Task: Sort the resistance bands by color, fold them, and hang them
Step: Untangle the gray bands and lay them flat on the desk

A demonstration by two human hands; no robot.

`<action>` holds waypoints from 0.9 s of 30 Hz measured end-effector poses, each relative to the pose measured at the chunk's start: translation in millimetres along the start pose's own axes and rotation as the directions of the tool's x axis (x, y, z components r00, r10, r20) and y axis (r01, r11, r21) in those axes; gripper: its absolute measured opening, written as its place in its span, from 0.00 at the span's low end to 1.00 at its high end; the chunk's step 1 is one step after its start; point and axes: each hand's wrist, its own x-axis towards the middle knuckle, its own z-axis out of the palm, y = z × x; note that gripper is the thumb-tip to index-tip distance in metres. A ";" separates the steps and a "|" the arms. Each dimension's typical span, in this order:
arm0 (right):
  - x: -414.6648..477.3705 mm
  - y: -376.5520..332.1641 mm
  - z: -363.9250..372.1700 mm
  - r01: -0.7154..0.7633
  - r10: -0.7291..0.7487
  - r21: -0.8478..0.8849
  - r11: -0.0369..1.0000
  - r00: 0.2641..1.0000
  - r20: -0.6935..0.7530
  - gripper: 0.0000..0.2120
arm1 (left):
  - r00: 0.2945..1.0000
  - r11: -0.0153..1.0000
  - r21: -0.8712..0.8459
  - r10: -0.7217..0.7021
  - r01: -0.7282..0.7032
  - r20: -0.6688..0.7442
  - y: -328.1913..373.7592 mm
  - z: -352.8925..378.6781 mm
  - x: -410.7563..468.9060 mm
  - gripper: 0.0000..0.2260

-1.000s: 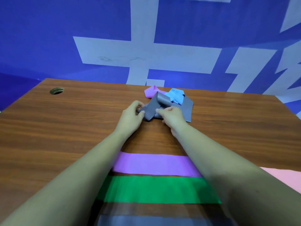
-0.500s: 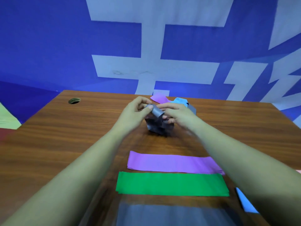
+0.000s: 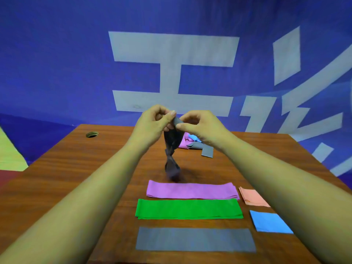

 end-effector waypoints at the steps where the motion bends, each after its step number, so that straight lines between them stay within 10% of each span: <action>1: -2.8 -6.0 -2.8 0.010 -0.010 -0.012 1.000 1.000 -0.029 0.07 | 1.000 1.000 0.020 0.017 -0.017 -0.005 6.7 0.0 -3.7 0.10; 5: -15.3 -34.3 -17.7 0.030 -0.002 0.168 0.985 0.987 -0.162 0.05 | 0.998 0.991 0.131 -0.015 0.007 0.056 19.3 -0.4 -23.3 0.07; 13: -40.1 -60.7 -52.6 0.012 0.103 0.373 0.928 0.953 -0.285 0.05 | 0.906 0.957 -0.174 -0.148 0.233 0.397 -0.7 11.4 -71.8 0.08; 21: -72.4 -29.8 -69.7 -0.039 0.184 0.404 0.914 0.927 -0.327 0.07 | 0.872 0.873 -0.303 -0.232 0.382 0.430 3.6 8.6 -89.6 0.09; 27: -100.7 -3.8 -62.9 -0.162 0.234 0.380 0.911 0.960 -0.152 0.08 | 0.964 0.725 -0.636 -0.174 0.265 0.203 24.7 -1.4 -76.6 0.06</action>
